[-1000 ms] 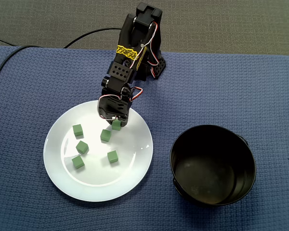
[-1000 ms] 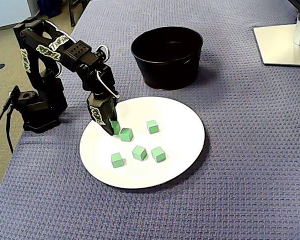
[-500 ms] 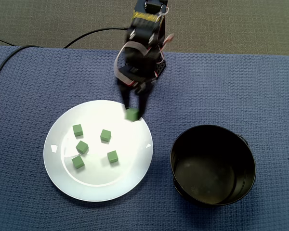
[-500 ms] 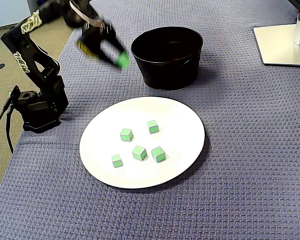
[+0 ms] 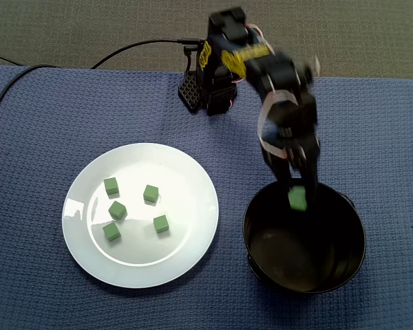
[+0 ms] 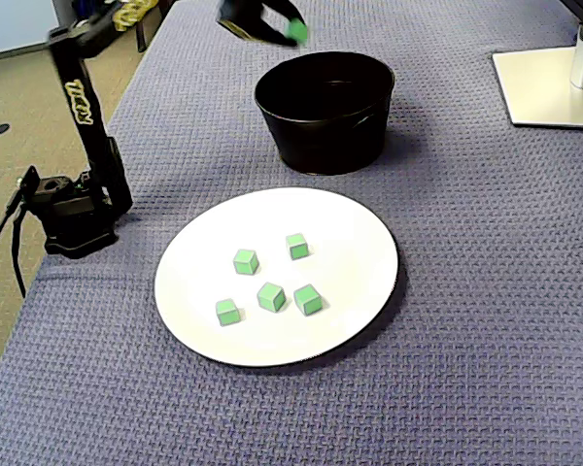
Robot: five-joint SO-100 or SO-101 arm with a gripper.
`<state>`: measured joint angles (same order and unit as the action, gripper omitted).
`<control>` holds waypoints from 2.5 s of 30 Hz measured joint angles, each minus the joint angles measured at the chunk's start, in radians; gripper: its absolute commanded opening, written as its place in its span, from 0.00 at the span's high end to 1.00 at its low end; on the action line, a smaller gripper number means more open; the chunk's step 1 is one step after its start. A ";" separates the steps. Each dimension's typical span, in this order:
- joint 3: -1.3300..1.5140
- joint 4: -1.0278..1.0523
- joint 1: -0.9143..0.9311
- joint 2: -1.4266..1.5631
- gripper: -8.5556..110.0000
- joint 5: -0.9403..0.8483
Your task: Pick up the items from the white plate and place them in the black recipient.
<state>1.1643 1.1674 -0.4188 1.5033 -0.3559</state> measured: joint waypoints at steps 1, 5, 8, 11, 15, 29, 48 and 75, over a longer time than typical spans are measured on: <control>0.000 -0.008 -0.005 -0.049 0.93 0.006; 0.000 -0.041 -0.011 -0.202 0.92 0.046; 0.006 -0.067 -0.009 -0.244 0.72 0.052; 0.014 -0.072 -0.011 -0.247 0.65 0.046; 0.012 -0.021 -0.009 -0.244 0.65 -0.011; -0.101 0.365 0.307 0.091 0.65 -0.537; 0.336 0.284 0.810 0.028 0.66 -1.250; 0.190 0.107 0.962 -0.387 0.70 -1.362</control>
<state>1.3545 1.2747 0.5430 1.1167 -1.7181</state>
